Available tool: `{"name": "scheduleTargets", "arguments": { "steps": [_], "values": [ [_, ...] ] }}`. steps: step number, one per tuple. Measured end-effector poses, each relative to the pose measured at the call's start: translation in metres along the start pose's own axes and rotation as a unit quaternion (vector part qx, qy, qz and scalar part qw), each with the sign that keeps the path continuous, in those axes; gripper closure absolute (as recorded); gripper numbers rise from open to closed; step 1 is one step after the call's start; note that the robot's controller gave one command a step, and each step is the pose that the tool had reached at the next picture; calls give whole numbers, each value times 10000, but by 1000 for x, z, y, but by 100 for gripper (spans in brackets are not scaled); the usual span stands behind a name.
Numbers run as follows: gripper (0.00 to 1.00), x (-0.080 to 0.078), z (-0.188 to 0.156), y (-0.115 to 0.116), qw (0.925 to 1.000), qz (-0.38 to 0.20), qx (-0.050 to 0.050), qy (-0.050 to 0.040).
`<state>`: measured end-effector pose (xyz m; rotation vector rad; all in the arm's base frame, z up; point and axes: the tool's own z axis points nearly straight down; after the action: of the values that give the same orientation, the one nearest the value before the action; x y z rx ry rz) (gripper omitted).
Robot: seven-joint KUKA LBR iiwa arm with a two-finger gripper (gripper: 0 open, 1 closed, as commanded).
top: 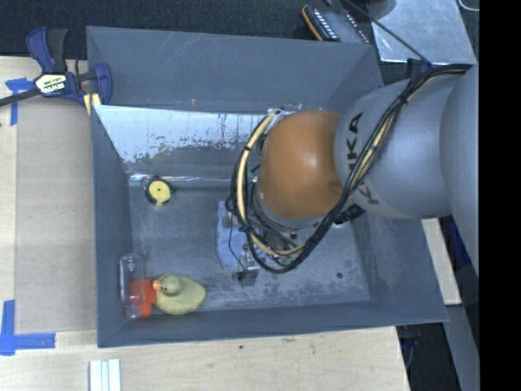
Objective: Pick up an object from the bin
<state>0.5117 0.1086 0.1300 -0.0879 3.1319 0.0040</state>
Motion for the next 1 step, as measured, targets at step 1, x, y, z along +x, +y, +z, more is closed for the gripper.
{"name": "scheduleTargets", "arguments": {
  "steps": [1],
  "values": [
    [0, -15, 60, -51, 9999, 73, 35, 92]
  ]
}}
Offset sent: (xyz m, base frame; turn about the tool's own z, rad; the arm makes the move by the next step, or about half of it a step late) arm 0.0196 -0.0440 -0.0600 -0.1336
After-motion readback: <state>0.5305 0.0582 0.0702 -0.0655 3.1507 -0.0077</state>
